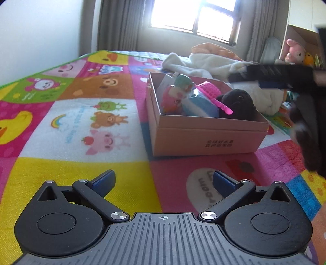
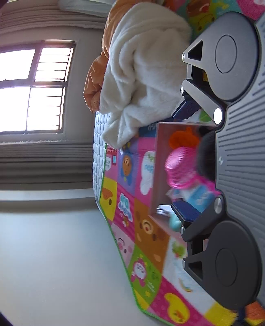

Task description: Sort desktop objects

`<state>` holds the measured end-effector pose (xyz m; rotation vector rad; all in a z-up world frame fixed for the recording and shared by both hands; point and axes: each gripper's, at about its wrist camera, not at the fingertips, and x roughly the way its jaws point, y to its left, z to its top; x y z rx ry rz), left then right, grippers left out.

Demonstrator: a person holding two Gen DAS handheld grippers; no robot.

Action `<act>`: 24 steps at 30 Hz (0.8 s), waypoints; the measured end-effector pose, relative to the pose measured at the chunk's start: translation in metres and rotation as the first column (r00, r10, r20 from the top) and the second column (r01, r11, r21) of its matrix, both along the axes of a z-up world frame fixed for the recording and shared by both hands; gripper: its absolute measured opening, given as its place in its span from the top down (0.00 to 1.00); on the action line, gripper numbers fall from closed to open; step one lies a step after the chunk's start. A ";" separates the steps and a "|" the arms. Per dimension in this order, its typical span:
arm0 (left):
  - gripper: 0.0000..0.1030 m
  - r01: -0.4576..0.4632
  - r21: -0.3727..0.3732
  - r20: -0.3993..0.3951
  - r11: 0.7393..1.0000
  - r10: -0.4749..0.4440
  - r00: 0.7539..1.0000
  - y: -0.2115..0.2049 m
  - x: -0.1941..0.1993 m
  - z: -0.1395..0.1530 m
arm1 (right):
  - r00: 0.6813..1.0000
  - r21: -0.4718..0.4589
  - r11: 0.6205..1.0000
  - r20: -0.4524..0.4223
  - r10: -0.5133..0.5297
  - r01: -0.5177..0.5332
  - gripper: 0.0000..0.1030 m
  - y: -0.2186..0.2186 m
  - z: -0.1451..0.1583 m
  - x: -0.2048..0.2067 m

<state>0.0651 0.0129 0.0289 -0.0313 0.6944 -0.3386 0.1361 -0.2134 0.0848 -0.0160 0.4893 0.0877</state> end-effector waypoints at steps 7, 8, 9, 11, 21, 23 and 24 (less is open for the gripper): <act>0.00 -0.027 0.028 0.024 0.999 0.026 0.999 -0.011 0.017 0.004 | 0.996 -0.201 0.976 -0.043 0.073 -0.080 0.08 -0.005 -0.039 -0.057; 0.00 -0.035 0.026 0.023 0.999 0.035 0.999 -0.012 0.020 0.006 | 0.997 -0.220 0.973 -0.057 0.056 -0.068 0.09 -0.008 -0.045 -0.056; 0.00 -0.040 0.025 0.021 0.999 0.040 0.999 -0.013 0.021 0.007 | 0.997 -0.231 0.971 -0.059 0.043 -0.055 0.07 -0.011 -0.049 -0.052; 0.00 -0.046 0.039 0.022 0.998 0.046 0.999 -0.017 0.023 0.008 | 0.998 -0.189 0.981 -0.050 0.044 -0.053 0.07 -0.017 -0.048 -0.048; 0.00 -0.087 0.066 0.014 0.994 0.086 0.996 -0.049 0.009 -0.012 | 0.997 -0.127 0.992 -0.071 0.017 -0.026 0.00 -0.018 -0.059 -0.041; 0.00 -0.132 0.062 0.019 0.989 0.131 0.991 -0.056 0.007 -0.019 | 0.996 -0.189 0.982 -0.085 0.015 -0.031 0.00 -0.019 -0.071 -0.059; 0.00 -0.157 0.073 0.036 0.985 0.155 0.987 -0.061 0.006 -0.021 | 0.996 -0.220 0.975 -0.092 -0.004 -0.016 0.00 -0.021 -0.079 -0.065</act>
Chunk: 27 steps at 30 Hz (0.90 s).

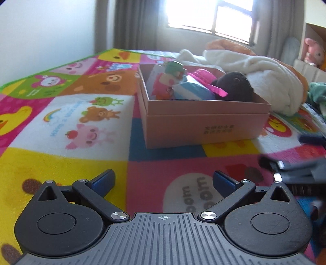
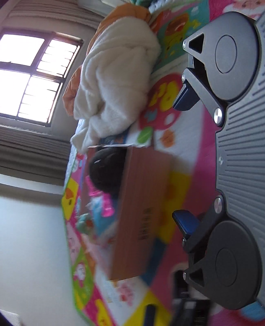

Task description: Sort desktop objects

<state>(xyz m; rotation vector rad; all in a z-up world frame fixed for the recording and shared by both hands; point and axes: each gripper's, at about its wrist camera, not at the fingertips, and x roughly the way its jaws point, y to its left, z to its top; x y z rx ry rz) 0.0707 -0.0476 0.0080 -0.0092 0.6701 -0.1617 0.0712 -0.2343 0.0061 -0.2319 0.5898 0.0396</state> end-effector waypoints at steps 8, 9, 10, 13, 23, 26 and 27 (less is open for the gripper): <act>0.00 -0.019 0.094 0.006 0.995 0.018 1.000 -0.014 0.001 -0.007 | 0.992 0.165 0.982 -0.100 -0.073 0.089 0.00 -0.035 -0.017 0.008; 0.00 -0.018 0.094 0.006 0.995 0.018 1.000 -0.014 0.001 -0.007 | 0.992 0.153 0.984 -0.097 -0.077 0.091 0.00 -0.033 -0.018 0.009; 0.00 -0.018 0.097 0.006 0.995 0.017 1.000 -0.014 0.001 -0.007 | 0.993 0.144 0.985 -0.093 -0.078 0.091 0.00 -0.031 -0.017 0.009; 0.00 -0.017 0.099 0.004 0.995 0.017 1.000 -0.014 0.002 -0.007 | 0.993 0.162 0.983 -0.093 -0.076 0.090 0.00 -0.033 -0.017 0.009; 0.00 -0.017 0.088 0.002 0.996 0.017 1.000 -0.013 0.001 -0.007 | 0.992 0.206 0.974 -0.105 -0.072 0.093 0.00 -0.039 -0.017 0.013; 0.00 -0.017 0.087 0.002 0.996 0.017 1.000 -0.013 0.001 -0.007 | 0.992 0.220 0.971 -0.107 -0.071 0.094 0.00 -0.041 -0.018 0.013; 0.00 -0.017 0.086 0.002 0.996 0.017 1.000 -0.013 0.001 -0.007 | 0.992 0.220 0.971 -0.107 -0.071 0.093 0.00 -0.041 -0.018 0.013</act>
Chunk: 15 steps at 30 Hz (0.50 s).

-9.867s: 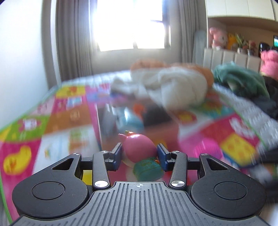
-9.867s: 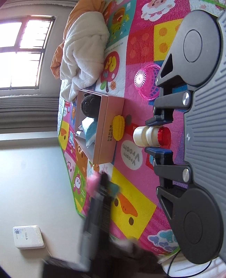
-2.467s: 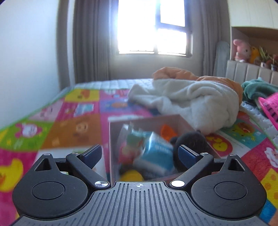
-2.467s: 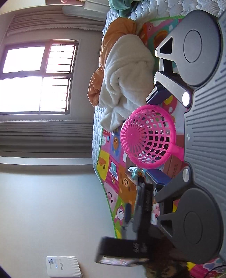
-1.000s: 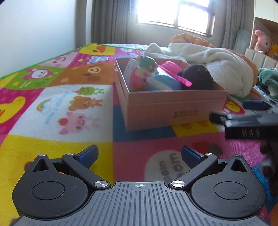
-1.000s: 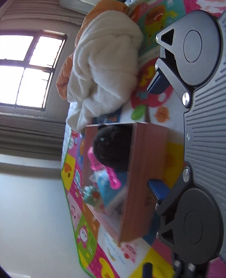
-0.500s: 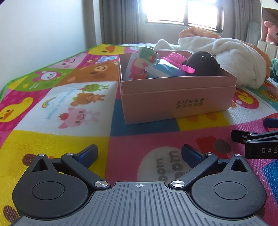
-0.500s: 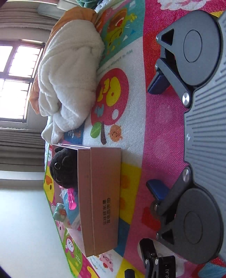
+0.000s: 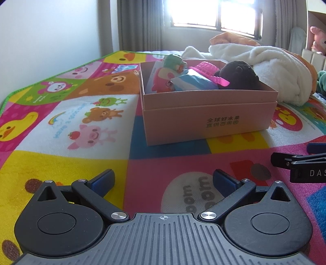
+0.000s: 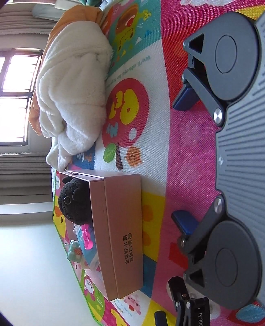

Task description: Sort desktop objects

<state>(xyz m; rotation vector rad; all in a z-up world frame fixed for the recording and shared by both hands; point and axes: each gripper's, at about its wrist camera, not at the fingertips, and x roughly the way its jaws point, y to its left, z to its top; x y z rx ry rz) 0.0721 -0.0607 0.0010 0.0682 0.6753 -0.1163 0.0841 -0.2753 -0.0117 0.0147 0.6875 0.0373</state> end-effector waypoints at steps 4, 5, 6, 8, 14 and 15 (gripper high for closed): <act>0.00 0.000 0.001 0.000 1.000 0.000 1.000 0.000 0.000 0.000 | 1.000 -0.006 1.000 0.001 0.000 0.000 0.00 0.000 0.000 0.000; 0.00 0.000 0.000 0.000 1.000 0.000 1.000 0.000 0.000 0.000 | 1.000 -0.004 1.000 0.001 0.000 0.000 0.00 0.000 0.000 0.000; 0.00 0.000 0.000 0.000 1.000 0.000 1.000 0.000 0.000 0.000 | 1.000 -0.003 1.000 0.001 0.000 0.000 0.00 0.000 0.000 0.000; 0.00 0.000 0.001 0.000 1.000 0.000 1.000 0.000 0.000 0.000 | 1.000 -0.004 1.000 0.001 0.000 0.000 0.00 0.000 0.000 0.000; 0.00 0.000 0.001 0.000 1.000 0.000 1.000 0.000 0.000 0.000 | 1.000 -0.004 1.000 0.001 0.001 -0.001 0.00 0.000 0.000 0.000; 0.00 0.000 0.000 0.000 1.000 0.000 1.000 0.000 0.000 0.000 | 1.000 -0.004 1.000 0.001 0.001 -0.001 0.00 0.000 0.000 0.000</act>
